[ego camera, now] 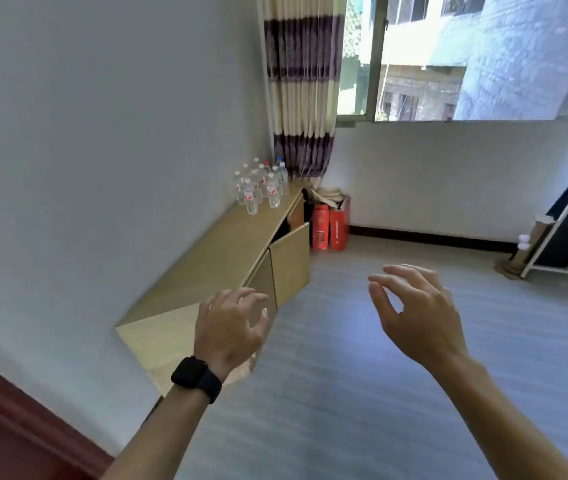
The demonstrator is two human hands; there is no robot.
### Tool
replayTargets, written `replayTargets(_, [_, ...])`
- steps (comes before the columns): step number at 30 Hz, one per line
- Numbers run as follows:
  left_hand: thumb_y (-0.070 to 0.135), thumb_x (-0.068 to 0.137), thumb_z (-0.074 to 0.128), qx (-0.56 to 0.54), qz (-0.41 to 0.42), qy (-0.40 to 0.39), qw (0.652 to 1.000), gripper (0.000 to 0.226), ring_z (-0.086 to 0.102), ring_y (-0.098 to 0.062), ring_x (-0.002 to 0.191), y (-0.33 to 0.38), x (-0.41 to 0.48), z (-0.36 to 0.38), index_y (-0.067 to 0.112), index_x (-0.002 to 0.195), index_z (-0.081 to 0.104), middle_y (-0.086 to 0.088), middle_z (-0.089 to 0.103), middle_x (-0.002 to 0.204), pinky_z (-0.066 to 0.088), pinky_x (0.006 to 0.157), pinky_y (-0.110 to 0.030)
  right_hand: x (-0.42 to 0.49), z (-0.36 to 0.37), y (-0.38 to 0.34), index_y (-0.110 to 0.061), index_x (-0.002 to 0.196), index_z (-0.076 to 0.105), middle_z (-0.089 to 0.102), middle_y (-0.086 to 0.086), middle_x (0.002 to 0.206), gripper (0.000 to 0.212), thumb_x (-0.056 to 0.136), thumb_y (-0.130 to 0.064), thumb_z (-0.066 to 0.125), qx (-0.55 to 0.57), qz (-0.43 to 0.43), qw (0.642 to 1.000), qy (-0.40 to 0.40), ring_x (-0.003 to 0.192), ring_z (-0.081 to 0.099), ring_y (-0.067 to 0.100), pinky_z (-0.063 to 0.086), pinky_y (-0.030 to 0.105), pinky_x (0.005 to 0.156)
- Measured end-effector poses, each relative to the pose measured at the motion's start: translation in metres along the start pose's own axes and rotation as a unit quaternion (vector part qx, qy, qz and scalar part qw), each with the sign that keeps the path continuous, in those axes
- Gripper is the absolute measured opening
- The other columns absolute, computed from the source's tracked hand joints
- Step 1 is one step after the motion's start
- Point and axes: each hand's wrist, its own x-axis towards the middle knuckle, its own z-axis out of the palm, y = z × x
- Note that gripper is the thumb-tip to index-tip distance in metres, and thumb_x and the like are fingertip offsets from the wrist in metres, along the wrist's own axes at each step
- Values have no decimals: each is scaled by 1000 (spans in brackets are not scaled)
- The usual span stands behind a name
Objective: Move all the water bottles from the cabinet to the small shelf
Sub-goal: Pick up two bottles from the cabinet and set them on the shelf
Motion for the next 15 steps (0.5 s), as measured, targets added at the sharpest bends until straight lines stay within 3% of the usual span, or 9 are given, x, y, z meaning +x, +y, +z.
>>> replayTargets(2, [48,83,46,12,0,-14,1000,31,58,-12,108,-2,3,15,39,101,70,17,65,116,42,92,-37,3,14,9,-34,107,75,67,-5,124,20,94,-38,60,-16,-1,999,-31,127,51,21,46,46,92])
replayTargets(7, [48,83,49,31,-25,-49,998,32,58,-15,112,-24,29,52,37,103,71,12,66,118,41,95,-39,24,68,36,-37,119,69,64,-5,132,33,95,-46,50,-43,-12,992,-122,132,49,21,47,46,94])
replayTargets(15, [50,85,43,13,-36,-107,993,37,60,-12,105,-74,153,116,37,109,68,17,67,114,41,86,-32,128,175,55,-38,130,62,58,-9,139,34,97,-42,53,-15,0,976,-219,133,46,17,46,42,101])
